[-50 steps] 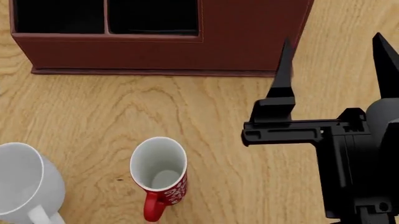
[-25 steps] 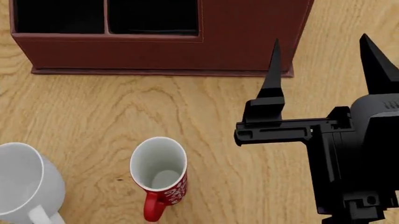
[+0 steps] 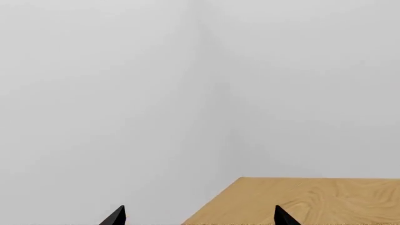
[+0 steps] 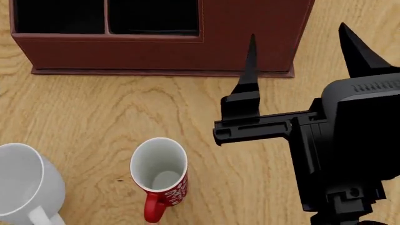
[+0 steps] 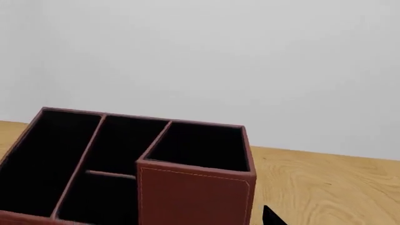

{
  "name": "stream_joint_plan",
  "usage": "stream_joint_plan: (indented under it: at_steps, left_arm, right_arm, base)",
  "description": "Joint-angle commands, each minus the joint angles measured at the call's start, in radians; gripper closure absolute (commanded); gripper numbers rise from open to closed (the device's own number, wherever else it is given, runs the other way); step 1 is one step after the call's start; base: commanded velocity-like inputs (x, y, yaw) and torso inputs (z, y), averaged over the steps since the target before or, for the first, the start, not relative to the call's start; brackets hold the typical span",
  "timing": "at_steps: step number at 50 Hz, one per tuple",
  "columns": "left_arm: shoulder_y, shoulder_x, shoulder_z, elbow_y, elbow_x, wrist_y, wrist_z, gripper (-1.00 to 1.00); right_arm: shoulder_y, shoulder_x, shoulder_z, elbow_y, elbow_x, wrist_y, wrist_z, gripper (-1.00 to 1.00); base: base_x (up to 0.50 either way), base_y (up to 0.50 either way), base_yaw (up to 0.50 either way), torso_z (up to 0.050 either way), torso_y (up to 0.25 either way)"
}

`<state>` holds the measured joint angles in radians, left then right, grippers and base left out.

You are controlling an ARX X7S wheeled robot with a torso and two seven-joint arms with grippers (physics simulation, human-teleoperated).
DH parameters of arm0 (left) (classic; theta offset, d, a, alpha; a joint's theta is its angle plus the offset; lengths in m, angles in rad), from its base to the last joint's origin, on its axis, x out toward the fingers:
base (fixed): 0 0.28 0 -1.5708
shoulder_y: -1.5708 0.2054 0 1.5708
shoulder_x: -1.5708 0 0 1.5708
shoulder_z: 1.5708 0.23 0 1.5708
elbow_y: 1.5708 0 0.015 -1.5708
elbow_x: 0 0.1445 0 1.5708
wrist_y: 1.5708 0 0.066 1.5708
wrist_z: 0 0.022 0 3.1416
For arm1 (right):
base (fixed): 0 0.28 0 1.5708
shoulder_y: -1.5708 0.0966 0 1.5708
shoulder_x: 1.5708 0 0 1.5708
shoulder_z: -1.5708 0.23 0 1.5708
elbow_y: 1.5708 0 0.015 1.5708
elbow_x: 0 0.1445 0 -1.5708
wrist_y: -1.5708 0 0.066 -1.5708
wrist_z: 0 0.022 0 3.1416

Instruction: Pick up the white mug and place it to the right of the caddy.

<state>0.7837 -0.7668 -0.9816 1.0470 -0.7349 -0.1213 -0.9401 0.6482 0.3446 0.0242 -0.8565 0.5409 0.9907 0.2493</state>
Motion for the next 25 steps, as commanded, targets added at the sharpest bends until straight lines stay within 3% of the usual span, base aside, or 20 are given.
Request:
stream_joint_plan:
  at_steps: [1,7,17,25]
  left_arm:
    - [0.001,0.025,-0.002,0.0,0.006,0.0,0.012,-1.0]
    - [0.001,0.029,-0.011,0.0,0.003,0.001,0.02,-1.0]
    - [0.001,0.056,-0.034,0.0,-0.002,0.005,0.054,-1.0]
    - [0.001,0.077,-0.047,0.0,-0.001,0.008,0.076,-1.0]
  right_arm:
    - [0.154,-0.039,0.011,-0.111,0.161,0.3,0.064,-1.0]
    - [0.274,-0.15,0.128,-0.149,0.363,0.569,0.117,-1.0]
    - [0.36,-0.144,0.08,0.04,0.973,0.559,0.595,-1.0]
    - [0.408,-0.145,-0.04,0.116,1.166,0.501,0.784,-1.0]
  base:
    - [0.0,0.0,0.0,0.0,0.0]
    - [0.0,0.0,0.0,0.0,0.0]
    - [0.0,0.0,0.0,0.0,0.0]
    - [0.0,0.0,0.0,0.0,0.0]
